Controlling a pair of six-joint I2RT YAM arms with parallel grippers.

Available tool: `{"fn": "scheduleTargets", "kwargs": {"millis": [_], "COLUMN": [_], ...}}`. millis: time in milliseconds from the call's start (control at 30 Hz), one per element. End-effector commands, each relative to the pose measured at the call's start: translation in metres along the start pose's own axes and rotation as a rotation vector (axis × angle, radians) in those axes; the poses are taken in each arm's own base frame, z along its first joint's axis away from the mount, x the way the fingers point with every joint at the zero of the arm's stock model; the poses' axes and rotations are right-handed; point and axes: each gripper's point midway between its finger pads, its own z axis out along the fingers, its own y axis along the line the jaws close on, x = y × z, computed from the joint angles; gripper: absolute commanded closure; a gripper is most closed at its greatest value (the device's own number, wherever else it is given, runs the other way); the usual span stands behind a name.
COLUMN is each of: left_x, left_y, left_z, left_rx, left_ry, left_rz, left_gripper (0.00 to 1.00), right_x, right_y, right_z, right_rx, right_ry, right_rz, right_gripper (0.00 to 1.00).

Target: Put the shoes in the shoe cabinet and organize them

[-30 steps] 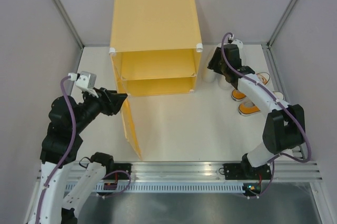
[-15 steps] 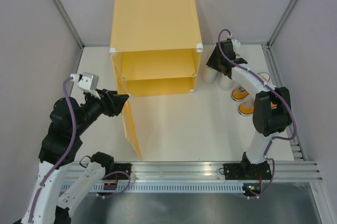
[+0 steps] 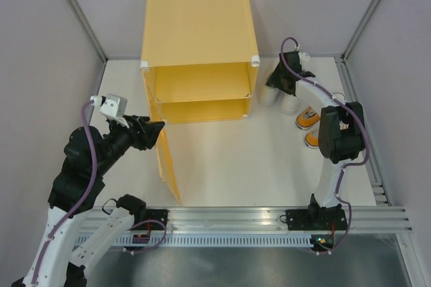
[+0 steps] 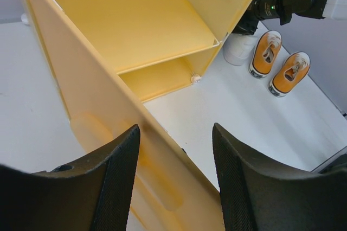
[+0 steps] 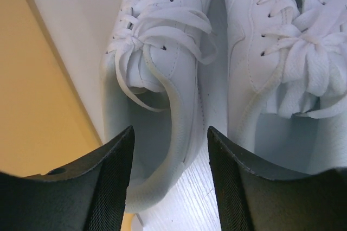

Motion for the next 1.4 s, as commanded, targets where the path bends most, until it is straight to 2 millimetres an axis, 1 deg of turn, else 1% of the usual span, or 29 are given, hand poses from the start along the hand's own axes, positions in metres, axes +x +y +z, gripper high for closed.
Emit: {"fn": "scheduleTargets", "kwargs": {"millis": [0, 33, 100, 167, 200, 300, 400, 467, 500, 533, 567, 600, 633, 667, 800, 833, 900, 933, 1000, 1033, 1067, 1100, 1133, 1167, 1200, 1233, 1300, 1333, 1367], "left_x": [0.029, 0.029, 0.029, 0.03, 0.03, 0.03, 0.031, 0.03, 0.03, 0.031, 0.031, 0.031, 0.031, 0.031, 0.03, 0.031, 0.03, 0.03, 0.03, 0.031, 0.03, 0.031, 0.032, 0.033, 0.033, 0.032, 0.033, 0.032, 0.033], "left_y": [0.013, 0.013, 0.013, 0.013, 0.013, 0.014, 0.014, 0.014, 0.014, 0.014, 0.013, 0.014, 0.014, 0.015, 0.016, 0.017, 0.018, 0.018, 0.019, 0.02, 0.02, 0.02, 0.02, 0.02, 0.019, 0.02, 0.02, 0.02, 0.02], "left_z": [-0.004, -0.004, -0.005, -0.004, -0.005, -0.004, -0.003, -0.003, -0.003, -0.003, -0.003, -0.003, -0.003, -0.003, -0.004, -0.004, -0.005, -0.005, -0.005, -0.004, -0.005, -0.005, -0.005, -0.005, -0.005, -0.005, -0.005, -0.005, -0.004], "left_rx": [-0.045, -0.048, -0.048, -0.049, -0.049, -0.051, -0.053, -0.053, -0.053, -0.05, -0.048, -0.049, -0.049, -0.054, -0.064, -0.066, -0.071, -0.074, -0.077, -0.08, -0.081, -0.08, -0.082, -0.08, -0.078, -0.08, -0.079, -0.08, -0.079], "left_ry": [0.109, 0.107, 0.109, 0.11, 0.112, 0.113, 0.116, 0.116, 0.116, 0.116, 0.117, 0.118, 0.118, 0.115, 0.11, 0.112, 0.106, 0.105, 0.105, 0.107, 0.104, 0.107, 0.11, 0.111, 0.109, 0.107, 0.109, 0.107, 0.111], "left_rz": [0.05, 0.049, 0.05, 0.052, 0.051, 0.049, 0.049, 0.051, 0.051, 0.053, 0.052, 0.054, 0.054, 0.054, 0.058, 0.058, 0.059, 0.06, 0.061, 0.061, 0.062, 0.063, 0.063, 0.061, 0.062, 0.063, 0.063, 0.063, 0.064], "left_gripper": [0.39, 0.39, 0.39, 0.39, 0.39, 0.39, 0.39, 0.39, 0.39, 0.39, 0.39, 0.39, 0.39, 0.39, 0.39, 0.39, 0.39, 0.39, 0.39, 0.39, 0.39, 0.39, 0.39, 0.39, 0.38, 0.38, 0.39, 0.39, 0.38], "right_x": [0.0, 0.002, 0.008, 0.017, 0.013, 0.017, 0.021, 0.019, 0.017, 0.007, 0.009, 0.005, -0.007, -0.009, -0.03, -0.039, -0.043, -0.051, -0.048, -0.053, -0.045, -0.044, -0.047, -0.036, -0.037, -0.024, -0.016, -0.019, -0.009], "right_y": [0.008, 0.007, 0.01, 0.006, 0.01, 0.006, 0.004, 0.01, 0.012, 0.019, 0.023, 0.027, 0.033, 0.033, 0.037, 0.038, 0.038, 0.039, 0.032, 0.031, 0.023, 0.019, 0.016, 0.006, -0.001, -0.012, -0.023, -0.027, -0.035], "right_z": [0.008, 0.01, 0.018, 0.028, 0.03, 0.035, 0.034, 0.028, 0.025, 0.016, 0.01, 0.004, -0.01, -0.016, -0.052, -0.067, -0.081, -0.099, -0.111, -0.129, -0.132, -0.139, -0.155, -0.156, -0.171, -0.171, -0.182, -0.2, -0.203], "right_rx": [-0.01, -0.006, -0.015, 0.0, -0.001, 0.016, 0.016, -0.016, -0.03, -0.063, -0.094, -0.118, -0.146, -0.152, -0.189, -0.202, -0.216, -0.234, -0.236, -0.25, -0.238, -0.24, -0.255, -0.236, -0.239, -0.221, -0.215, -0.233, -0.226], "right_ry": [0.014, 0.02, 0.041, 0.069, 0.067, 0.087, 0.096, 0.099, 0.098, 0.072, 0.081, 0.072, 0.043, 0.04, -0.003, -0.025, -0.035, -0.058, -0.057, -0.078, -0.066, -0.074, -0.097, -0.081, -0.095, -0.076, -0.075, -0.105, -0.092], "right_rz": [0.009, 0.005, -0.006, -0.029, -0.036, -0.068, -0.076, -0.074, -0.074, -0.068, -0.072, -0.074, -0.069, -0.07, -0.086, -0.09, -0.091, -0.087, -0.085, -0.081, -0.084, -0.082, -0.08, -0.092, -0.093, -0.104, -0.12, -0.118, -0.124], "right_gripper": [0.39, 0.39, 0.45, 0.46, 0.46, 0.49, 0.63, 0.73, 0.73, 0.74, 0.75, 0.8, 0.88, 0.99, 0.99, 0.99, 0.99, 0.99, 0.99, 0.99, 0.99, 0.99, 0.99, 0.99, 0.99, 0.99, 0.99, 0.99, 0.99]}}
